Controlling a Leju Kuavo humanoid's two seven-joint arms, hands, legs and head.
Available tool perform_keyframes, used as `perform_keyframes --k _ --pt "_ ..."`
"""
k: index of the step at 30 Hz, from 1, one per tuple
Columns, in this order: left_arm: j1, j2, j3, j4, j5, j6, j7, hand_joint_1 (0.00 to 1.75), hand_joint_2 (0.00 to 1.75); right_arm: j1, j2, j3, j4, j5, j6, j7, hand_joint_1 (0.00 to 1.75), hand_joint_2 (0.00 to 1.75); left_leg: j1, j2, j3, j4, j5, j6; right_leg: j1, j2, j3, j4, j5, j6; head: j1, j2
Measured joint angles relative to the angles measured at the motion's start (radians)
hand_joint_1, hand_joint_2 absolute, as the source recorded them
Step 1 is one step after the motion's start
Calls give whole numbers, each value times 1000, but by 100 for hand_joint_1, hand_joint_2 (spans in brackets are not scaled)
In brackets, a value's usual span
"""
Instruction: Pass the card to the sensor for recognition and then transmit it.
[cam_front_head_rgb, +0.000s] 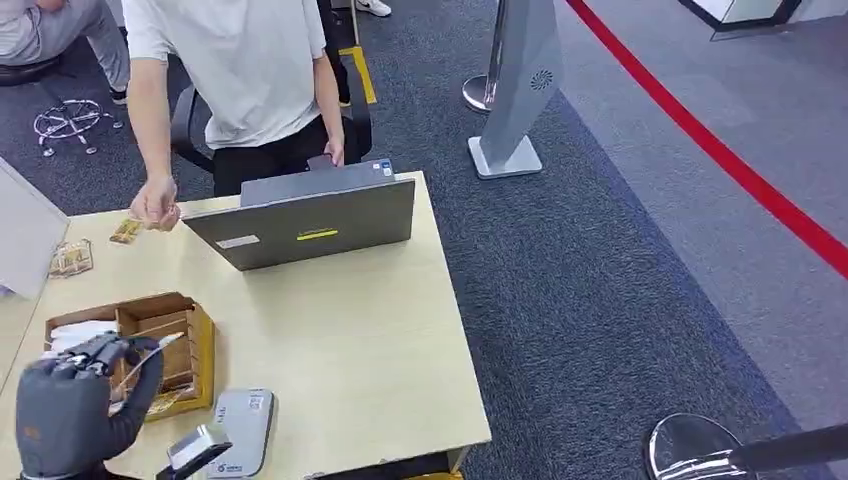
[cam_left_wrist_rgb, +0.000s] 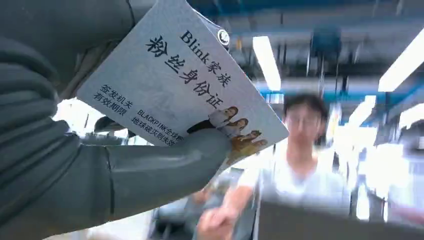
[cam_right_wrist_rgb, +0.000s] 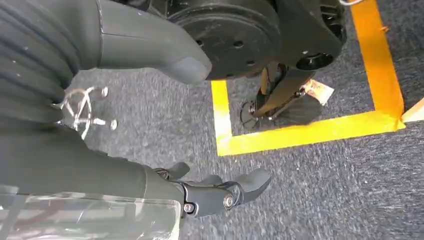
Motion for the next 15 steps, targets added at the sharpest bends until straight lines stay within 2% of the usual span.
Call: perform_keyframes --k 1,8,10,11,12,13,14,15 --pt "-31 0 12 -17 0 -8 0 175 175 -2 0 -3 5 12 1 -8 0 175 0 -2 0 0 1 -1 0 -1 2 0 0 0 -1 0" --pt "-34 0 12 -17 0 -8 0 175 175 -2 0 -3 5 12 1 -8 0 175 0 -2 0 0 1 -1 0 -1 2 0 0 0 -1 0" --pt "-62 0 21 -29 1 -17 1 175 175 -4 0 -6 9 22 2 -15 0 175 0 -3 0 0 1 -1 0 -2 2 0 0 0 0 0" --pt "-184 3 51 -57 -6 -79 26 175 175 -11 0 -18 32 62 5 -37 0 175 0 -4 0 0 2 -1 0 -4 3 0 1 -1 0 0" --pt "-225 7 59 -58 -15 -104 40 175 175 -14 0 -22 39 73 5 -42 0 175 0 -4 0 0 4 -1 0 -4 3 1 2 -1 0 0" --pt "-390 31 90 -23 -65 -210 94 175 175 -24 -2 -36 71 106 2 -58 0 175 0 -4 0 0 5 -2 0 -4 2 2 3 -2 -1 0" --pt "-551 85 103 146 -153 -259 104 175 175 -48 -10 -51 131 125 -19 -80 0 175 0 -3 -1 0 7 -4 0 -2 1 3 5 -3 -1 0" --pt "-621 108 103 269 -176 -258 105 175 175 -76 -19 -64 180 129 -29 -94 0 175 0 -1 0 0 8 -5 0 1 -1 4 7 -4 0 0"
